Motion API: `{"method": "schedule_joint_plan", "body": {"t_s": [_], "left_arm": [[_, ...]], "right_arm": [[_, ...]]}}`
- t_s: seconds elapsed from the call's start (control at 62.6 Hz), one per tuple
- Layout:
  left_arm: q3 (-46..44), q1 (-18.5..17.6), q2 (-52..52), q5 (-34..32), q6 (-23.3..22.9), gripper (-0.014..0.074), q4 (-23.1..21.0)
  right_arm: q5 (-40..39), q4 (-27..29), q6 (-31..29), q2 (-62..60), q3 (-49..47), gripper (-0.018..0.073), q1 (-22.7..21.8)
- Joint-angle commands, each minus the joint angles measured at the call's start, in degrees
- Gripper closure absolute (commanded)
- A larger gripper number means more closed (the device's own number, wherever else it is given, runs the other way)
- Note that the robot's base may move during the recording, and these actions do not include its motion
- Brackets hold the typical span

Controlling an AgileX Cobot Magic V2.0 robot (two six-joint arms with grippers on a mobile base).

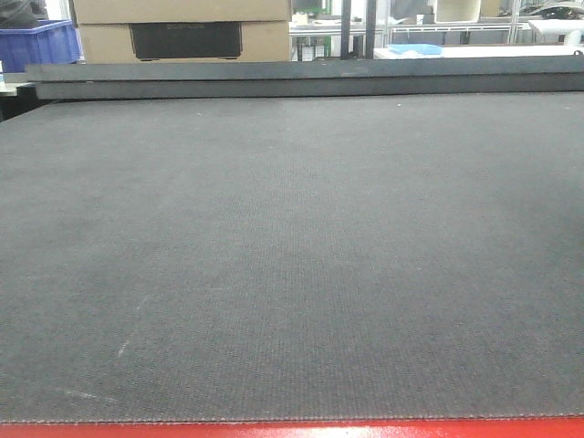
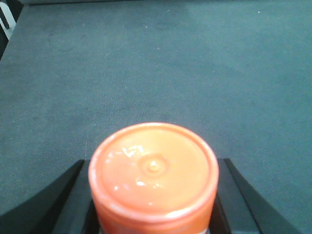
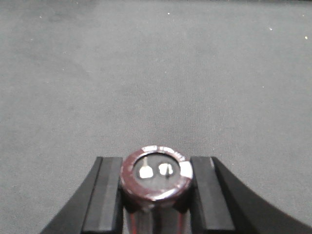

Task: Place cylindrical capacitor in blue bin on shelf
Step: 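Lift both held capacitors up off the table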

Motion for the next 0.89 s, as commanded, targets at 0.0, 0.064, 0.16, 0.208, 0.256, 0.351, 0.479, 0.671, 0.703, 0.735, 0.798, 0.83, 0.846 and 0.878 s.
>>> {"method": "schedule_joint_plan", "body": {"t_s": [0.0, 0.064, 0.16, 0.208, 0.256, 0.351, 0.479, 0.671, 0.703, 0.735, 0.798, 0.83, 0.846, 0.878], "left_arm": [[-0.1, -0.4, -0.4, -0.7, 0.1, 0.0708, 0.0], [-0.1, -0.4, -0.4, -0.7, 0.1, 0.0708, 0.0], [-0.1, -0.4, -0.4, -0.7, 0.1, 0.0708, 0.0], [-0.1, -0.4, -0.4, -0.7, 0.1, 0.0708, 0.0], [-0.1, -0.4, -0.4, -0.7, 0.1, 0.0708, 0.0], [-0.1, -0.4, -0.4, -0.7, 0.1, 0.0708, 0.0], [-0.1, -0.4, -0.4, -0.7, 0.1, 0.0708, 0.0], [-0.1, -0.4, -0.4, -0.7, 0.1, 0.0708, 0.0], [-0.1, -0.4, -0.4, -0.7, 0.1, 0.0708, 0.0], [-0.1, -0.4, -0.4, -0.7, 0.1, 0.0708, 0.0], [-0.1, -0.4, -0.4, -0.7, 0.1, 0.0708, 0.0], [-0.1, -0.4, -0.4, -0.7, 0.1, 0.0708, 0.0], [-0.1, -0.4, -0.4, -0.7, 0.1, 0.0708, 0.0], [-0.1, -0.4, -0.4, -0.7, 0.1, 0.0708, 0.0]], "right_arm": [[-0.5, 0.0, -0.2, -0.3, 0.0, 0.0721, -0.3], [-0.9, 0.0, -0.2, -0.3, 0.0, 0.0721, -0.3], [-1.4, 0.0, -0.2, -0.3, 0.0, 0.0721, -0.3], [-1.4, 0.0, -0.2, -0.3, 0.0, 0.0721, -0.3], [-1.4, 0.0, -0.2, -0.3, 0.0, 0.0721, -0.3], [-1.4, 0.0, -0.2, -0.3, 0.0, 0.0721, -0.3], [-1.4, 0.0, -0.2, -0.3, 0.0, 0.0721, -0.3], [-1.4, 0.0, -0.2, -0.3, 0.0, 0.0721, -0.3], [-1.4, 0.0, -0.2, -0.3, 0.0, 0.0721, -0.3], [-1.4, 0.0, -0.2, -0.3, 0.0, 0.0721, -0.3], [-1.4, 0.0, -0.2, -0.3, 0.0, 0.0721, -0.3], [-1.4, 0.0, -0.2, -0.3, 0.0, 0.0721, -0.3], [-1.4, 0.0, -0.2, -0.3, 0.0, 0.0721, -0.3], [-1.5, 0.0, -0.2, -0.1, 0.0, 0.0721, -0.3]]}}
